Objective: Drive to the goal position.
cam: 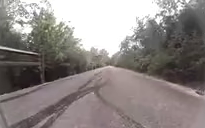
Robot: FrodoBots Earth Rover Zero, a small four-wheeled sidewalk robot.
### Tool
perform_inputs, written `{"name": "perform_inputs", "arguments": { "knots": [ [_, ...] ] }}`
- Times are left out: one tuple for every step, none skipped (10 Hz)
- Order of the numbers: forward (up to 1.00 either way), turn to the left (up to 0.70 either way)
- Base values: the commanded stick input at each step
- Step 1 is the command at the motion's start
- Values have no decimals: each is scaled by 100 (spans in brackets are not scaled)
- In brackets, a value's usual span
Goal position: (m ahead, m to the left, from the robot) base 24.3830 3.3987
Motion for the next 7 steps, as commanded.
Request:
{"name": "perform_inputs", "arguments": {
  "knots": [
    [70,0],
    [70,0],
    [70,0],
    [70,0],
    [70,0],
    [70,0],
    [70,0]
  ]
}}
